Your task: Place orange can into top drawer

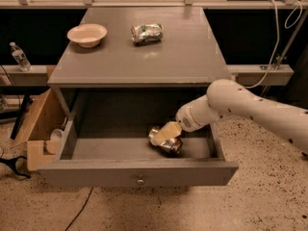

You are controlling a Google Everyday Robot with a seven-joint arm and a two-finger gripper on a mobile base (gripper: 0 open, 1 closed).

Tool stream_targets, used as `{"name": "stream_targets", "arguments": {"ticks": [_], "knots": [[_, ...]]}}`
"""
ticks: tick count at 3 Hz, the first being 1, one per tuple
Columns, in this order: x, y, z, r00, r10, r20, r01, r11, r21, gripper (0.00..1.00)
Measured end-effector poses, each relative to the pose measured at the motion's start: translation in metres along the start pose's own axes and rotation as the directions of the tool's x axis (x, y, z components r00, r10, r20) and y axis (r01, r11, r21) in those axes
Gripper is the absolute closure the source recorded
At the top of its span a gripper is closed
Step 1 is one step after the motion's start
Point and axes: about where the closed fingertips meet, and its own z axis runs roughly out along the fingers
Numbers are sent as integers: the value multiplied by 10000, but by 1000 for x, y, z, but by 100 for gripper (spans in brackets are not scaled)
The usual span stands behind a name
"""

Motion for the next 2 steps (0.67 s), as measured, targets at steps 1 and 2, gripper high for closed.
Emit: {"name": "stream_targets", "arguments": {"ticks": [1, 2], "knots": [[-8, 3, -62, 9992, -96, 376, 100, 9999, -101, 0], [-3, 3, -120, 9989, 8, 476, -14, 9999, 129, 0]]}}
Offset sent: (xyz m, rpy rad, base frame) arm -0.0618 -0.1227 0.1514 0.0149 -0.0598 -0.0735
